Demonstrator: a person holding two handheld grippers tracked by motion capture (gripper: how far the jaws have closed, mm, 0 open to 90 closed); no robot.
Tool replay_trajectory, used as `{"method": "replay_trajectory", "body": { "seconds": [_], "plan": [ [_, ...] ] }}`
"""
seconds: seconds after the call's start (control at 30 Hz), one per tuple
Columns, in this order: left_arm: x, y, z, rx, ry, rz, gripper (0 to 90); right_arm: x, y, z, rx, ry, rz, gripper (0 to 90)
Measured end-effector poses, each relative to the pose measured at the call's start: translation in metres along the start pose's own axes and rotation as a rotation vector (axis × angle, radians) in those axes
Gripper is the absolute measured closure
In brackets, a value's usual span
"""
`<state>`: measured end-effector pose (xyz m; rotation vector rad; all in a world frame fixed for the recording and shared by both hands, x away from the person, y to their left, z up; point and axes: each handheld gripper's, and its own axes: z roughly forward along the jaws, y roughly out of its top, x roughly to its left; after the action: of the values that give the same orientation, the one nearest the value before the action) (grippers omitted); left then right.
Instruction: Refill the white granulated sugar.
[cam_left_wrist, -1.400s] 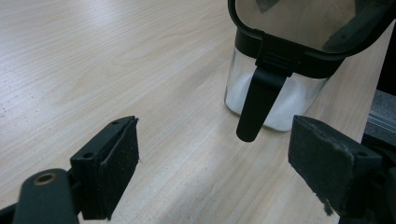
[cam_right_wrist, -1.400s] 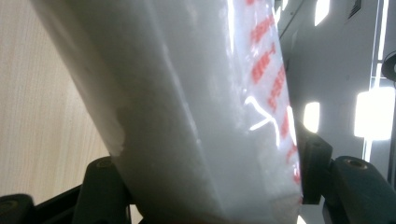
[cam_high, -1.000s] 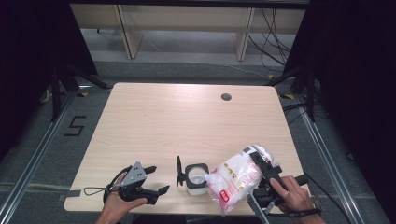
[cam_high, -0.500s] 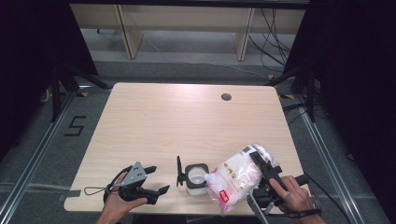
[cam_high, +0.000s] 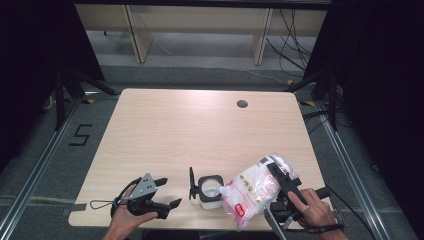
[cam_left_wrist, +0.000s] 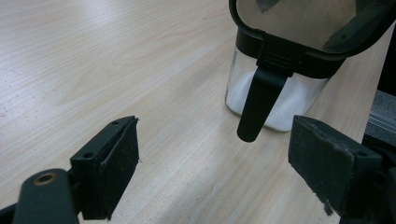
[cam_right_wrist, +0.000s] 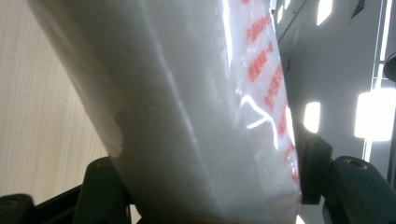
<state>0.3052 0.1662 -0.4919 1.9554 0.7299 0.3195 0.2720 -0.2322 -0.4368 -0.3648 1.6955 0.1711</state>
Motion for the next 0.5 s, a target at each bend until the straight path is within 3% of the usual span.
{"method": "replay_trajectory", "body": {
  "seconds": [0.1,0.13,0.17,0.2,0.27,0.3,0.33,0.43,0.5],
  "plan": [
    [0.0003,0.0003,-0.0003,-0.001,0.002,-0.001,15.8,-0.0008,0.0001,-0.0002,0.000,-0.003,-0.003,40.0],
    [0.0002,0.0003,-0.0004,-0.001,0.001,0.000,15.8,0.0016,-0.0003,-0.0011,0.011,0.002,0.038,40.0],
    [0.0008,0.0005,-0.0007,0.001,0.001,0.017,15.8,0.0009,-0.0004,-0.0015,0.010,0.003,0.040,40.0],
    [0.0007,0.0004,-0.0007,0.001,0.002,0.015,15.8,-0.0019,-0.0004,-0.0007,-0.008,-0.011,0.006,40.0],
    [0.0017,0.0009,-0.0005,0.000,-0.001,0.024,15.8,0.0004,-0.0003,-0.0006,0.005,0.003,0.031,40.0],
    [0.0010,0.0007,-0.0007,0.000,0.001,0.017,15.8,-0.0012,0.0000,-0.0001,-0.004,-0.002,-0.002,40.0],
    [0.0001,0.0004,-0.0005,-0.003,0.000,0.005,15.8,-0.0005,0.0001,-0.0001,-0.001,-0.002,-0.004,40.0],
    [0.0020,0.0009,-0.0006,0.000,-0.003,0.028,15.8,0.0002,-0.0001,-0.0004,0.006,0.007,0.016,40.0],
    [0.0005,0.0005,-0.0006,-0.002,-0.001,0.010,15.8,0.0015,0.0001,-0.0008,0.010,0.009,0.037,40.0]
  ]
}}
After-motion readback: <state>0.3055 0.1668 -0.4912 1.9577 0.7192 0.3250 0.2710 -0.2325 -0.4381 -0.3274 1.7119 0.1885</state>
